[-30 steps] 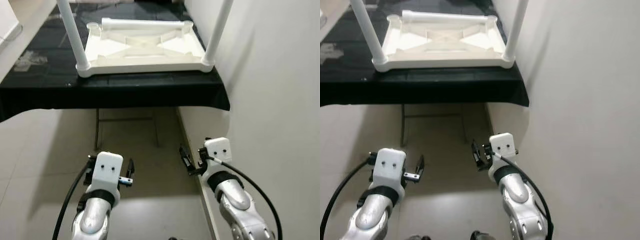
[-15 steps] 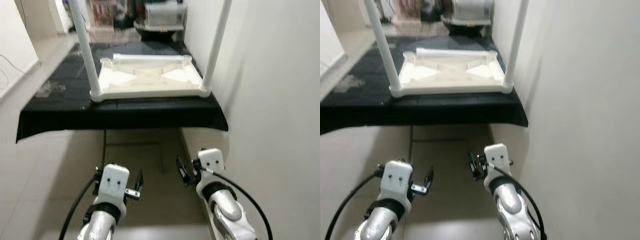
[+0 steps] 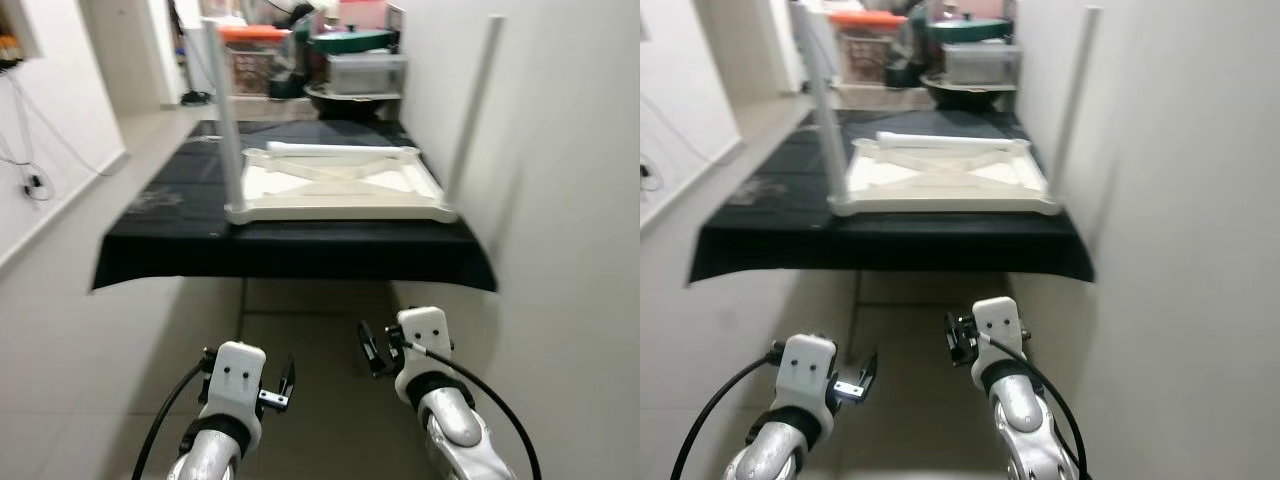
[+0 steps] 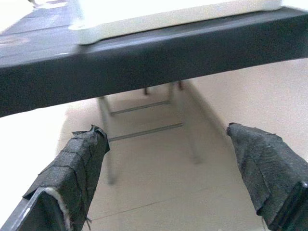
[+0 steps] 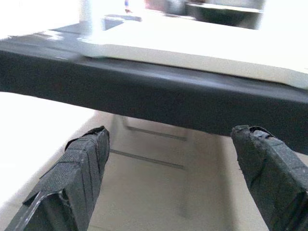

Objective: Building children table

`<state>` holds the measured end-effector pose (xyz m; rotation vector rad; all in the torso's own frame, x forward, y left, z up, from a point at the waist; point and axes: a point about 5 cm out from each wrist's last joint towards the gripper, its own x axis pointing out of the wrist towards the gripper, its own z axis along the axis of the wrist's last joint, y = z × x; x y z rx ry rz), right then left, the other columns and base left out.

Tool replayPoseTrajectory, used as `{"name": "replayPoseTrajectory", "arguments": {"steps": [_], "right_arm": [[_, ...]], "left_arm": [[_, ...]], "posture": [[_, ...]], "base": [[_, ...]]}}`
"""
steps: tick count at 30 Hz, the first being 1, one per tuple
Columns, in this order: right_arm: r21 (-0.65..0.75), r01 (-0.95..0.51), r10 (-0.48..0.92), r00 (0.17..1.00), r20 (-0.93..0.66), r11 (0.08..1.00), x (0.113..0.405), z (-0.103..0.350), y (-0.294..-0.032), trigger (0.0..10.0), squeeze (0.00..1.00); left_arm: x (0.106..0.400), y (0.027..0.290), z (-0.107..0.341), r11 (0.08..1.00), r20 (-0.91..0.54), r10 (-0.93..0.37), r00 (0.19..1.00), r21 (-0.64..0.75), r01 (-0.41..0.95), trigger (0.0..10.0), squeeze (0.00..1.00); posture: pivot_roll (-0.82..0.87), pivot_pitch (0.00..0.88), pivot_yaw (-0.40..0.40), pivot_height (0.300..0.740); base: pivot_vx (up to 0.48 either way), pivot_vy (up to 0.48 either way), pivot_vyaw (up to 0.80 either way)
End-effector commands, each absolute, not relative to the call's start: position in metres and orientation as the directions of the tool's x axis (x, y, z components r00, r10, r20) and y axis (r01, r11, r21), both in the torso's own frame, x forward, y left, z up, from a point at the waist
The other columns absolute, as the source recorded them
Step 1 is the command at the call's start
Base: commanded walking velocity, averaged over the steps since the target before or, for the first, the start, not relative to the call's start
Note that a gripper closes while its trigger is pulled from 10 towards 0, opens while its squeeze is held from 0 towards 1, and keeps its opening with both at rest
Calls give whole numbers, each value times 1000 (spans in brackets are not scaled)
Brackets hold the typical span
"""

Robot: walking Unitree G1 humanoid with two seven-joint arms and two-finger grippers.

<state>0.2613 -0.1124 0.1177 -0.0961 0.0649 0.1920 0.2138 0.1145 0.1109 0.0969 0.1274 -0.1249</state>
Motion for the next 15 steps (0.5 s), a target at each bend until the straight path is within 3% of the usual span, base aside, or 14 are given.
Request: {"name": "replayPoseTrajectory", "arguments": {"steps": [1, 15], "right_arm": [[-103, -180, 171, 981, -89, 978, 261, 113, -117, 10000, 0], [-101, -175, 166, 982, -93, 979, 264, 110, -118, 10000, 0]], "left_arm": [[215, 110, 108, 985, -140, -143, 980, 76, 155, 10000, 0], [219, 108, 103, 981, -147, -165, 975, 76, 177, 10000, 0]], "posture": [[65, 0, -24, 740], [60, 0, -28, 740]], "base": [[0, 435, 0], [0, 434, 0]]}}
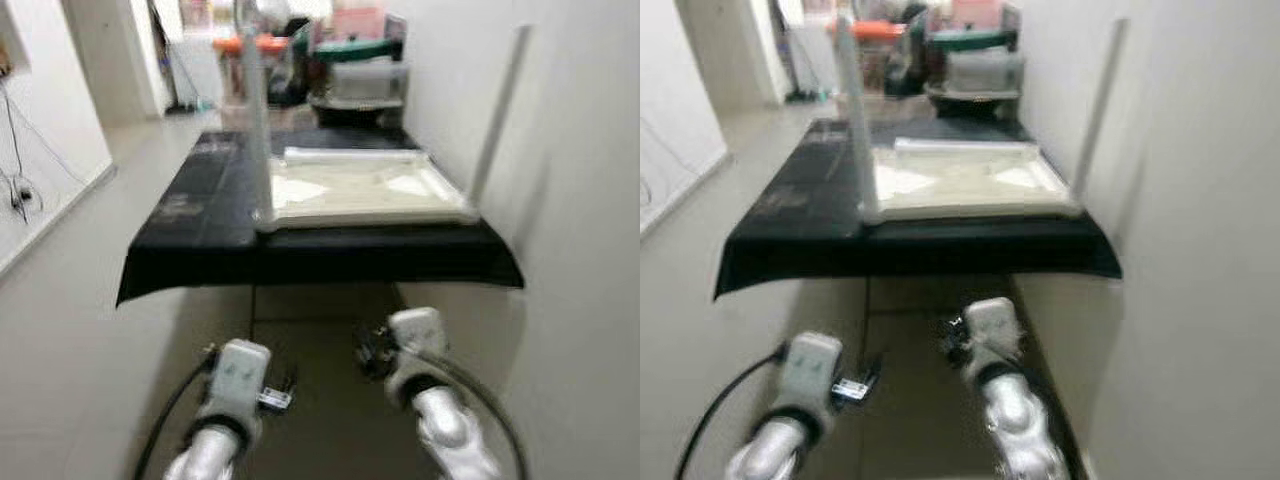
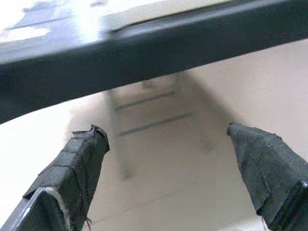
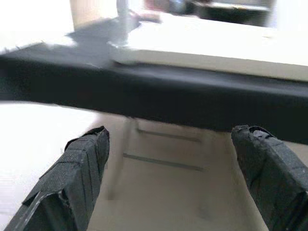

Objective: Building children table

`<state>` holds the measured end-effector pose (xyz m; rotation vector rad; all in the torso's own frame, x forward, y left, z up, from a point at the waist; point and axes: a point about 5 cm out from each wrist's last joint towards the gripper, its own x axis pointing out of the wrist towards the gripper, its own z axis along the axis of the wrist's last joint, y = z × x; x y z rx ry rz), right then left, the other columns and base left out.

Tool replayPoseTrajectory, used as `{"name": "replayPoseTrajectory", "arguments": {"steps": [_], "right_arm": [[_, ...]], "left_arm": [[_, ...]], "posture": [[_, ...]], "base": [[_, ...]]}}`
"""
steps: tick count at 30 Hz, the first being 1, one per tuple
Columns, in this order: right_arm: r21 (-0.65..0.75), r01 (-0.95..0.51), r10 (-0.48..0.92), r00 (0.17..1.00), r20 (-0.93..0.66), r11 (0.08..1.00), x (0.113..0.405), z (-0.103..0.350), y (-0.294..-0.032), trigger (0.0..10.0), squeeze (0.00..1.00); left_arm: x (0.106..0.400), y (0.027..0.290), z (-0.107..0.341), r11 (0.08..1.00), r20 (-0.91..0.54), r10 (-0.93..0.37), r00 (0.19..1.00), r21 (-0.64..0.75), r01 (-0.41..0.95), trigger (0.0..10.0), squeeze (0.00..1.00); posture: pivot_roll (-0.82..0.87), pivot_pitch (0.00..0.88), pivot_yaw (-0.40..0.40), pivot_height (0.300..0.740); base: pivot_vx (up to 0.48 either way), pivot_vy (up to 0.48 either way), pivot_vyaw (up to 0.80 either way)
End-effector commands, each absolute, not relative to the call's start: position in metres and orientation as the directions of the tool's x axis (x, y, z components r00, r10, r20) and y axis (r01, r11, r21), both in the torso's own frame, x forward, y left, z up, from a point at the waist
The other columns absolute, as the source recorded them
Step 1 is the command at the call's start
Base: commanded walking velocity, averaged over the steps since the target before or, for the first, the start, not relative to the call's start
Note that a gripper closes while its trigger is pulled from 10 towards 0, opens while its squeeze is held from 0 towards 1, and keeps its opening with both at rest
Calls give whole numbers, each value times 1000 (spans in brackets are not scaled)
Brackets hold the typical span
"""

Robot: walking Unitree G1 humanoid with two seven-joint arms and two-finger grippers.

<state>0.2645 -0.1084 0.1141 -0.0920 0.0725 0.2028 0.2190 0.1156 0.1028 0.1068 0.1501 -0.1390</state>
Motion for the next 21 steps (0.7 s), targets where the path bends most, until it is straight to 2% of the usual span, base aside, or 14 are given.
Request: {"name": "replayPoseTrajectory", "arguments": {"steps": [1, 17, 21], "right_arm": [[-98, -179, 170, 981, -91, 979, 264, 110, -118, 10000, 0], [-113, -224, 215, 973, -87, 968, 265, 110, -113, 10000, 0], [-129, -234, 226, 971, -80, 964, 266, 110, -111, 10000, 0]], "left_arm": [[219, 107, 104, 981, -142, -168, 976, 76, 180, 10000, 0], [222, 105, 105, 978, -126, -181, 975, 79, 192, 10000, 0], [222, 104, 106, 976, -120, -190, 974, 81, 200, 10000, 0]], "posture": [[60, 0, -26, 740], [62, 0, -33, 740], [62, 0, -34, 740]], "base": [[0, 442, 0], [0, 450, 0], [0, 386, 667]]}}
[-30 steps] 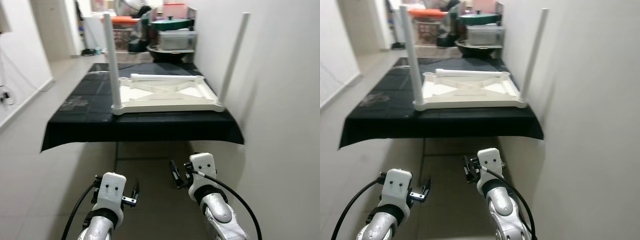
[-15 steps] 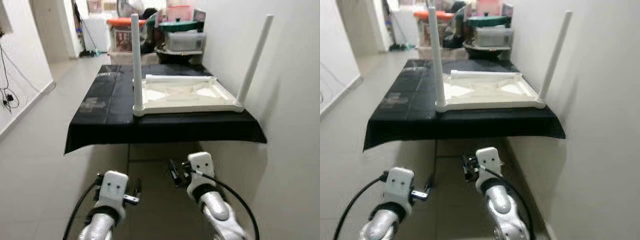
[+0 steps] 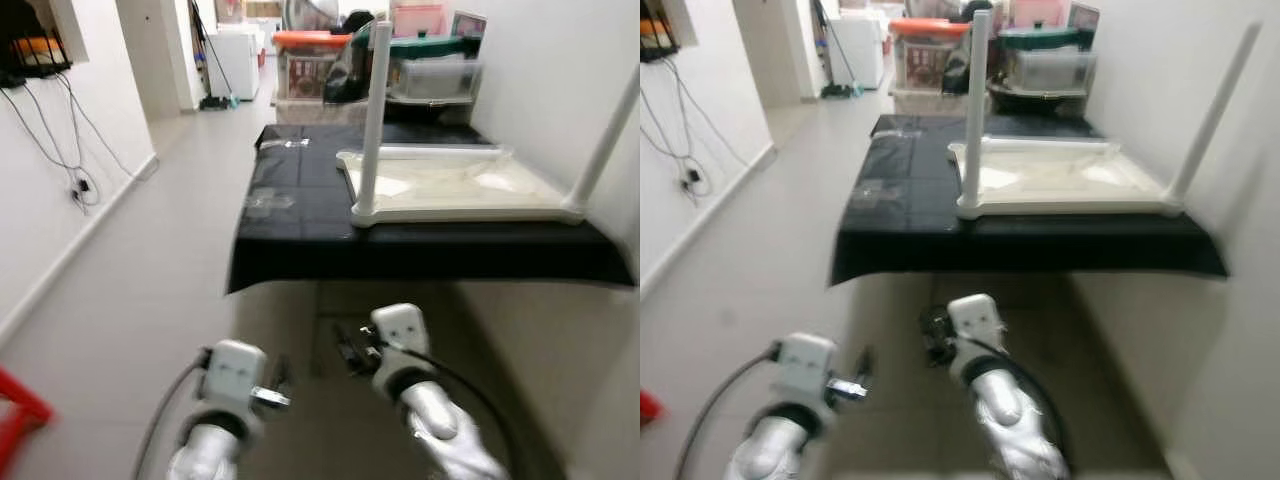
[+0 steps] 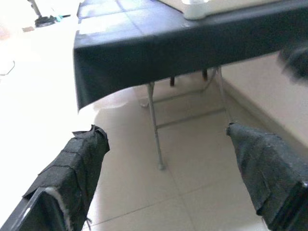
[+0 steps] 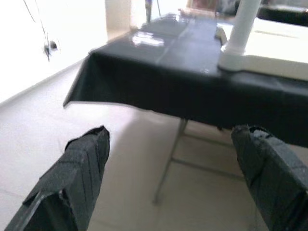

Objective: Building children table

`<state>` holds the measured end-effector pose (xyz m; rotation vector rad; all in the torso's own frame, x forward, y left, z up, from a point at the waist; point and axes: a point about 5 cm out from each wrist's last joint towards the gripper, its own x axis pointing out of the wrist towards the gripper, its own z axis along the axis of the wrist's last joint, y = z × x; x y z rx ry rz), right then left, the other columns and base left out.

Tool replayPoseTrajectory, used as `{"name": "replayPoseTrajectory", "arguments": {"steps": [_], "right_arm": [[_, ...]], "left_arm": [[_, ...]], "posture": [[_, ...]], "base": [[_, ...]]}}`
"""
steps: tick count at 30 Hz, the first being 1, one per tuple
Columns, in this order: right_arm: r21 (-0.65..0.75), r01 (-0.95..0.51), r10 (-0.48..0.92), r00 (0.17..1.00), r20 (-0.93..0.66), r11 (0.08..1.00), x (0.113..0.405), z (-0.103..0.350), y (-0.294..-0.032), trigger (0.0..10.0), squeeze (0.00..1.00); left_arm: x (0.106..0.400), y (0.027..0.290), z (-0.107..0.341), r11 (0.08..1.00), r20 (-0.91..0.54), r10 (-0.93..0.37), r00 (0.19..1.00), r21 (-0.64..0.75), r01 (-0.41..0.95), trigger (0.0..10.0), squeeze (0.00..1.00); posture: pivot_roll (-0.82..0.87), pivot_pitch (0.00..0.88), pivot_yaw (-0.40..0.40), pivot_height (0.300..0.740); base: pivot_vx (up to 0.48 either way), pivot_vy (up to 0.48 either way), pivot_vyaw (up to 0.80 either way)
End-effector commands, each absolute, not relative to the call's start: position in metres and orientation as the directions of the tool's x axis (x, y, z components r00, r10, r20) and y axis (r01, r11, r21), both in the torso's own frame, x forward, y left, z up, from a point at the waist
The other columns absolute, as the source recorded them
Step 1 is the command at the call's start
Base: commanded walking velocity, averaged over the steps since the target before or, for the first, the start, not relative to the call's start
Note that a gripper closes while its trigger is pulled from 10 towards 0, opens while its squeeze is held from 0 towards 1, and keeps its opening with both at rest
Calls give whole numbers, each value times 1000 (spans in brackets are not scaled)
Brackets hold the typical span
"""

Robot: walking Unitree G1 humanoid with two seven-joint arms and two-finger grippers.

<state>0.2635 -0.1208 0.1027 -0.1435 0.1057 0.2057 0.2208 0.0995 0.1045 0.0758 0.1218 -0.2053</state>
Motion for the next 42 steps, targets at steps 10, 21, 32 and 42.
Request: {"name": "replayPoseTrajectory", "arguments": {"steps": [10, 21, 32, 42], "right_arm": [[-103, -222, 214, 973, -88, 970, 268, 110, -113, 10000, 0], [-99, -225, 216, 972, -90, 969, 268, 108, -113, 10000, 0], [-100, -225, 216, 972, -93, 969, 268, 107, -113, 10000, 0], [-97, -225, 216, 972, -91, 970, 268, 107, -113, 10000, 0]], "left_arm": [[223, 103, 106, 975, -118, -195, 974, 86, 206, 10000, 0], [224, 106, 104, 980, -127, -169, 977, 84, 180, 10000, 0], [225, 108, 104, 982, -125, -159, 979, 80, 170, 10000, 0], [225, 107, 103, 981, -125, -167, 978, 78, 178, 10000, 0]], "posture": [[62, 0, -32, 740], [63, 0, -34, 740], [63, 0, -31, 740], [61, 0, -30, 740]], "base": [[0, 275, 315], [0, 0, -93], [0, 0, -145], [0, 0, 0]]}}
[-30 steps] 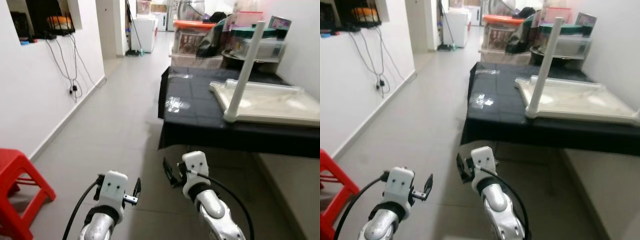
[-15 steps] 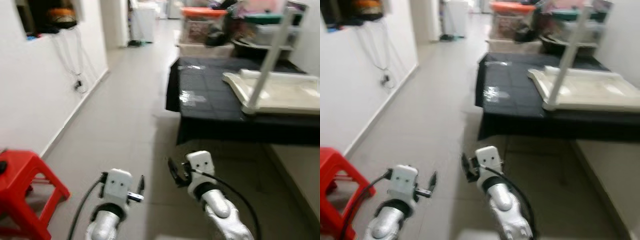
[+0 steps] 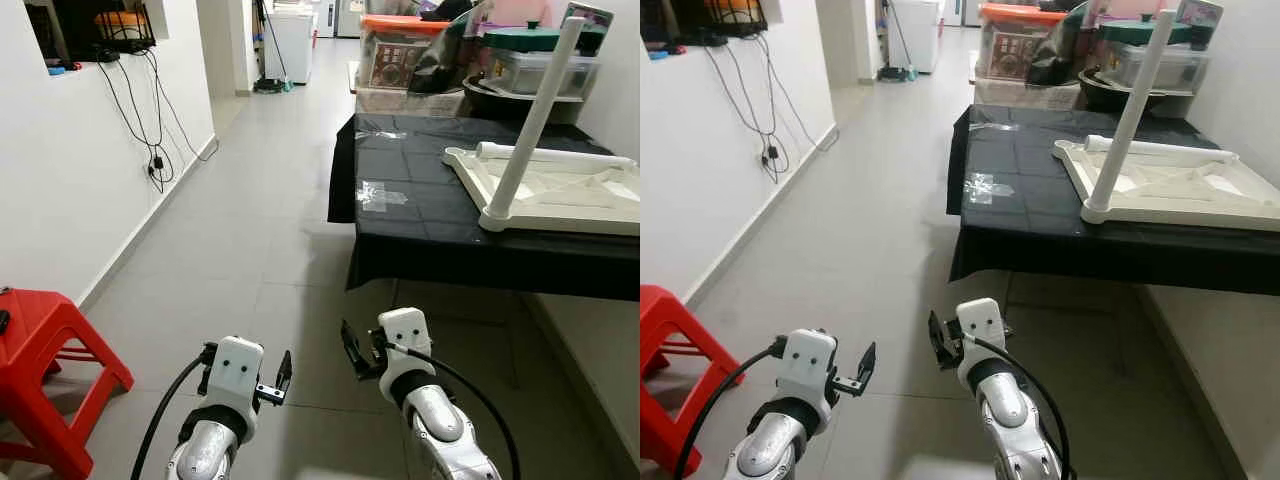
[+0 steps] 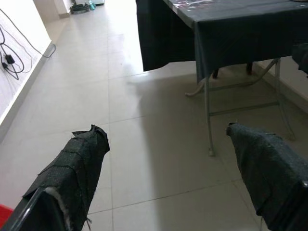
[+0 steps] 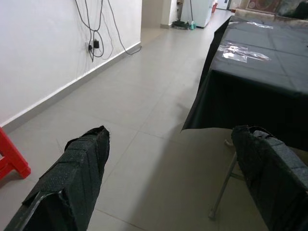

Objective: Building children table

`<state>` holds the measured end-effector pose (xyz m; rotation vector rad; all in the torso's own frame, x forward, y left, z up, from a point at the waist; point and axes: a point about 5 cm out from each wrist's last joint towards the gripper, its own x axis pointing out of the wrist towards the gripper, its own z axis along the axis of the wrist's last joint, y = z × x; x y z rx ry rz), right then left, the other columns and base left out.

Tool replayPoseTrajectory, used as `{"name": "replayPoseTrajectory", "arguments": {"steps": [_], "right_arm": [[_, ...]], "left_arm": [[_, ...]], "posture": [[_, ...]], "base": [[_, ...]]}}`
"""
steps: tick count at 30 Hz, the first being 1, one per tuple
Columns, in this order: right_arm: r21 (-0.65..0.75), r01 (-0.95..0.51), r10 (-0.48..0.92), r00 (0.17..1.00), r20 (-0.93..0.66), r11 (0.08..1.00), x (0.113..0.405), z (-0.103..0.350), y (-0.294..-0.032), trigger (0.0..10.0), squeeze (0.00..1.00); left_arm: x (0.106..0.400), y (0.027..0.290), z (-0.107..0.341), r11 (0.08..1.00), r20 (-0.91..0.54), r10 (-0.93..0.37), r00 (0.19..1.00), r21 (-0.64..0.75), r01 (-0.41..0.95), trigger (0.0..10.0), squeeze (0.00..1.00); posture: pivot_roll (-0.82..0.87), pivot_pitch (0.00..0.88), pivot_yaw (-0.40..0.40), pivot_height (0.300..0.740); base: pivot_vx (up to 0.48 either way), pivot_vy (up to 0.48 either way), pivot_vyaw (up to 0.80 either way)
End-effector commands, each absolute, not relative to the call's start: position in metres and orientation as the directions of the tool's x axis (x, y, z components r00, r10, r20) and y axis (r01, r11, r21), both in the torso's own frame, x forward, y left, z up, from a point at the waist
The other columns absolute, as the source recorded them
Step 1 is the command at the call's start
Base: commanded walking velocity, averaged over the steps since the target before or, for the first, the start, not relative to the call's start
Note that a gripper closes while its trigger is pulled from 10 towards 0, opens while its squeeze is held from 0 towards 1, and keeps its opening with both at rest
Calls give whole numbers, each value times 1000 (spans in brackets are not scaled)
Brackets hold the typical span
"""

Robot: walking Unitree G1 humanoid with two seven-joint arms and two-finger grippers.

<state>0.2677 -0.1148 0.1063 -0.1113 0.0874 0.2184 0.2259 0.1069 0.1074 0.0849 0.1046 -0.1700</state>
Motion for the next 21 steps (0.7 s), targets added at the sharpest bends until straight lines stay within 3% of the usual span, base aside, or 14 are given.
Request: {"name": "replayPoseTrajectory", "arguments": {"steps": [1, 21], "right_arm": [[-97, -225, 216, 972, -91, 970, 268, 107, -113, 10000, 0], [-87, -224, 217, 973, -83, 971, 268, 107, -113, 10000, 0]], "left_arm": [[225, 107, 103, 981, -125, -167, 978, 78, 178, 10000, 0], [224, 107, 103, 979, -118, -178, 977, 82, 188, 10000, 0]], "posture": [[61, 0, -30, 740], [62, 0, -25, 740]], "base": [[0, 0, 0], [290, 0, 0]]}}
